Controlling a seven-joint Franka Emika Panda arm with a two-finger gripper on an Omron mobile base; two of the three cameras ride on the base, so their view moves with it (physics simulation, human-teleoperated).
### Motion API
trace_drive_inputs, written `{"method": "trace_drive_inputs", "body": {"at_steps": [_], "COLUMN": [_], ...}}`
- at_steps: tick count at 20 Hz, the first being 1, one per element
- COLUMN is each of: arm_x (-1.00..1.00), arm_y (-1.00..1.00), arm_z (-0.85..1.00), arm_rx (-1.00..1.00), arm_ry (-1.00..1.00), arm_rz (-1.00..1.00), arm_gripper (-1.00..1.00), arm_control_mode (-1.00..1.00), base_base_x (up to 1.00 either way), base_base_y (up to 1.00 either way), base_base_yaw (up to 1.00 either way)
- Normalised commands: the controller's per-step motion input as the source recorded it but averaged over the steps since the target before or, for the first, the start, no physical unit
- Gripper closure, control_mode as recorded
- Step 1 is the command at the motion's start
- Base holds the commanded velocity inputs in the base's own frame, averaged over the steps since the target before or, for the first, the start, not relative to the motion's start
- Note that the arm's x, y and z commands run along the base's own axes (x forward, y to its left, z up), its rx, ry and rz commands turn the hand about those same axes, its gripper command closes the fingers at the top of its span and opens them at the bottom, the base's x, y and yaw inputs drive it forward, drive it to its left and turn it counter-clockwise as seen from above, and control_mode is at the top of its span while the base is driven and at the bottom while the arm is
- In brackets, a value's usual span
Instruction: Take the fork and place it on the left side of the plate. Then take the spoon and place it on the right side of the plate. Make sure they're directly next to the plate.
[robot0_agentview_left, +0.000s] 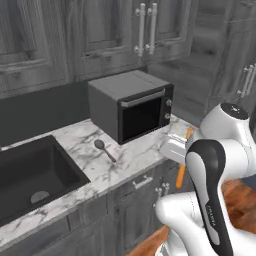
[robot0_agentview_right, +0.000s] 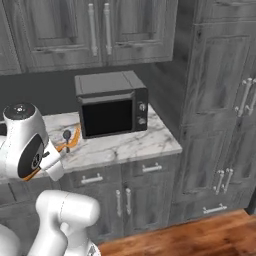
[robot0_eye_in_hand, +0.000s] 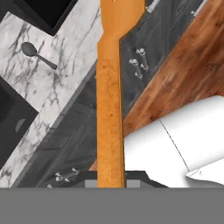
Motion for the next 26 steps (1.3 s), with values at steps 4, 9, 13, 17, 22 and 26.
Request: {"method": "trace_drive_inputs", "body": {"at_steps": [4,9,13,17,22,26], "arm_x": [0.0,0.0,0.0,0.0,0.0,0.0], "arm_y": [0.0,0.0,0.0,0.0,0.0,0.0], "arm_z": [0.0,0.0,0.0,0.0,0.0,0.0], "arm_rx": [0.0,0.0,0.0,0.0,0.0,0.0], "arm_ry": [0.0,0.0,0.0,0.0,0.0,0.0], "arm_rz": [0.0,0.0,0.0,0.0,0.0,0.0], "arm_gripper": [1.0,1.0,1.0,1.0,1.0,1.0], "arm_control_mode": [1.0,1.0,1.0,1.0,1.0,1.0], "base_base_x": [-0.56,-0.53,-0.63,-0.62,-0.63,-0.7], "base_base_y": [0.42,0.41,0.27,0.11,-0.06,-0.23], "base_base_yaw": [-0.55,-0.55,-0.58,-0.57,-0.53,-0.48]}}
